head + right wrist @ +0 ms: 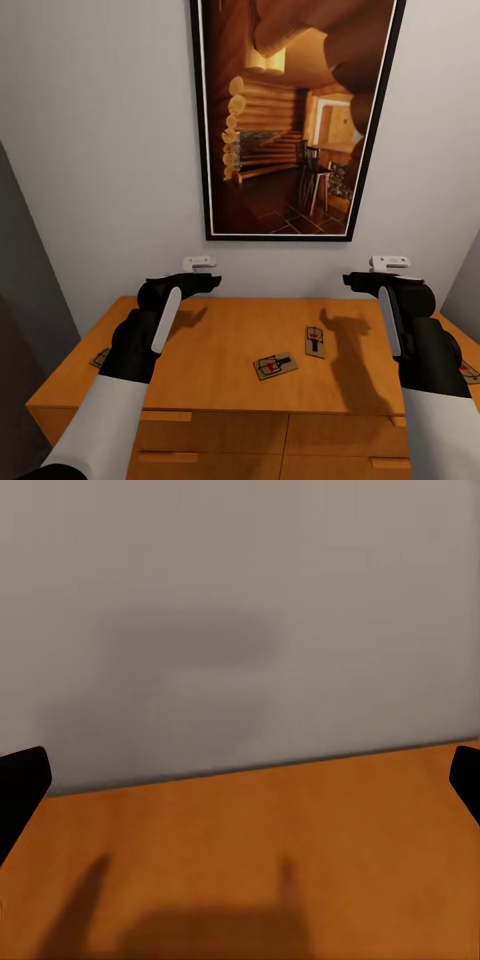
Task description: Take the four mousetraps from the cabinet in the bathroom and place them on the bathroom floor. Make sure all four end up on the same floor surface, and ensure that at least two of them are either under or directly next to the same bathroom sink.
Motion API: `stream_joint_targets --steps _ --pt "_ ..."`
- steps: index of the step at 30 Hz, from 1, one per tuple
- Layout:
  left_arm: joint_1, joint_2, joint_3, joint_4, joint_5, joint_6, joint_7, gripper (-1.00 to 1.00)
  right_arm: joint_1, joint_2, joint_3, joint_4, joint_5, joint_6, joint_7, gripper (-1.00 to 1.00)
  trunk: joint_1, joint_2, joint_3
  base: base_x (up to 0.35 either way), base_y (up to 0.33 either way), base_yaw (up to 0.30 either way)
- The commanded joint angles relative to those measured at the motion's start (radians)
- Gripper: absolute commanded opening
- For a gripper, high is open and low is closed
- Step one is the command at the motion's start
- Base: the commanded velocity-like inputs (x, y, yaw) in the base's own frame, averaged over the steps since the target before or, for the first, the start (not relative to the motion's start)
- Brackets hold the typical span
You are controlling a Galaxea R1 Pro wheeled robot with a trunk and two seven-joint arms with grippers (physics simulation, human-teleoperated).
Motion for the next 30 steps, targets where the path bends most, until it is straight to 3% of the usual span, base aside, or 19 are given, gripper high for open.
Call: stream_joint_targets --steps 1,10,18,23,30 --pt "0.0 0.0 0.0 -0.001 0.008 0.004 0.006 1.0 -0.001 0.0 0.001 -0.001 0.006 0.005 0.002 1.0 0.0 -0.001 -0.001 0.0 0.0 0.0" --pt "0.001 -0.002 0.0 0.001 0.009 0.003 0.006 1.0 -0.001 0.002 0.009 0.0 0.004 0.005 0.002 1.0 0.0 -0.001 -0.001 0.0 0.0 0.0" --pt "0.001 -0.003 0.0 0.004 0.013 0.004 0.006 1.0 -0.001 0.015 0.087 0.005 0.013 0.005 0.001 1.0 0.0 -0.001 -0.001 0.0 0.0 0.0" --pt "0.001 -0.003 0.0 0.007 0.015 0.004 0.007 1.0 -0.001 0.05 0.128 0.006 0.062 0.005 0.002 1.0 0.0 -0.001 -0.001 0.0 0.0 0.0" --pt "0.001 -0.003 0.0 0.014 0.016 0.004 0.009 1.0 -0.001 0.117 0.145 0.007 0.141 0.005 0.008 1.0 0.0 -0.001 -0.001 0.0 0.0 0.0"
